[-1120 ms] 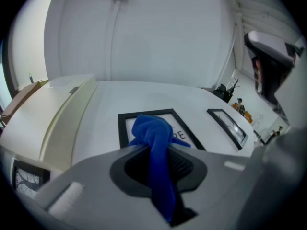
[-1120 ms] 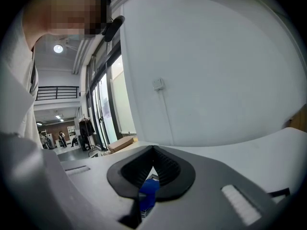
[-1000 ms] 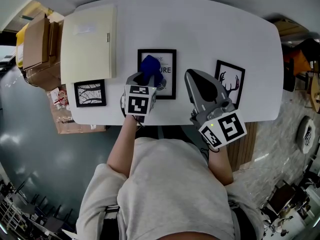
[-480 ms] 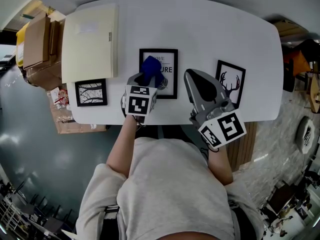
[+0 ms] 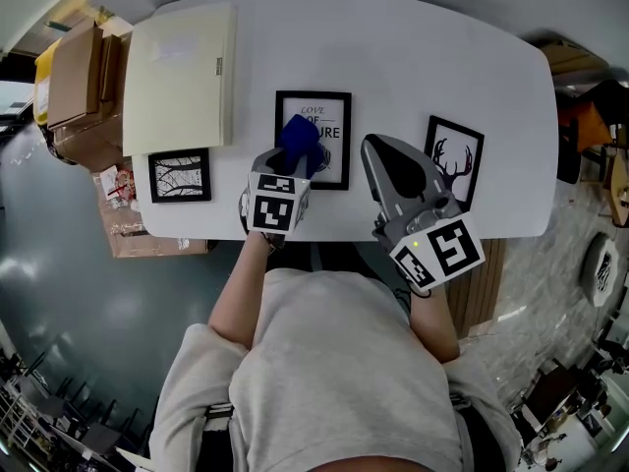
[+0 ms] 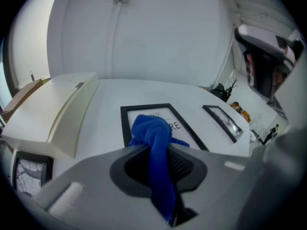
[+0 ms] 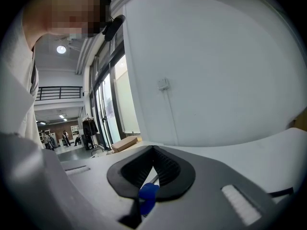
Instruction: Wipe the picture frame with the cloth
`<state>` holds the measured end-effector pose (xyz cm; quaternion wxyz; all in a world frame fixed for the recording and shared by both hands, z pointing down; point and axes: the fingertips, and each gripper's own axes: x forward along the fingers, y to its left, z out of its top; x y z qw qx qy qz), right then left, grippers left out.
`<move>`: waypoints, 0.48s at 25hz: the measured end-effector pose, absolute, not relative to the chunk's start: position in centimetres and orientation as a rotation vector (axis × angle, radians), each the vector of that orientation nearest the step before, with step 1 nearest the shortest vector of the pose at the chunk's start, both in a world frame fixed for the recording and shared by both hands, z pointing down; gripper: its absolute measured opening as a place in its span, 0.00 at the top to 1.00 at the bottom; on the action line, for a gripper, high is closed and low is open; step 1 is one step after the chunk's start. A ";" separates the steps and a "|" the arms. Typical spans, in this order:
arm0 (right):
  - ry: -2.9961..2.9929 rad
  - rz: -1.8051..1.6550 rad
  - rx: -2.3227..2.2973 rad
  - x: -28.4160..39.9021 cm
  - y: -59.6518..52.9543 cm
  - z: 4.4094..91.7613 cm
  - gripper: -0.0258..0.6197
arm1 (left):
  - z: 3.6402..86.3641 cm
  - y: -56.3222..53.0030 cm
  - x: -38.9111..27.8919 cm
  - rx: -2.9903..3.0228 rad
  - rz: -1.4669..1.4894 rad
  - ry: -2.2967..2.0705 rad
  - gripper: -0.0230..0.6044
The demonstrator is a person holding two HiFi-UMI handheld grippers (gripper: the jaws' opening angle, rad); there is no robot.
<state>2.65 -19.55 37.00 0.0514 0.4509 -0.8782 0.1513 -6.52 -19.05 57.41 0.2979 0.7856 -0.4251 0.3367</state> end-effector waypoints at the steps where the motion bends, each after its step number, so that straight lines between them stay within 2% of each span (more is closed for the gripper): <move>1: -2.675 0.459 1.367 2.6 -19.5 36.9 0.96 | 57.4 -18.8 -6.5 2.086 0.895 -1.129 0.86; 12: -2.698 0.450 1.321 2.5 -18.8 36.8 0.96 | 57.4 -17.5 -6.4 2.074 0.888 -1.148 0.86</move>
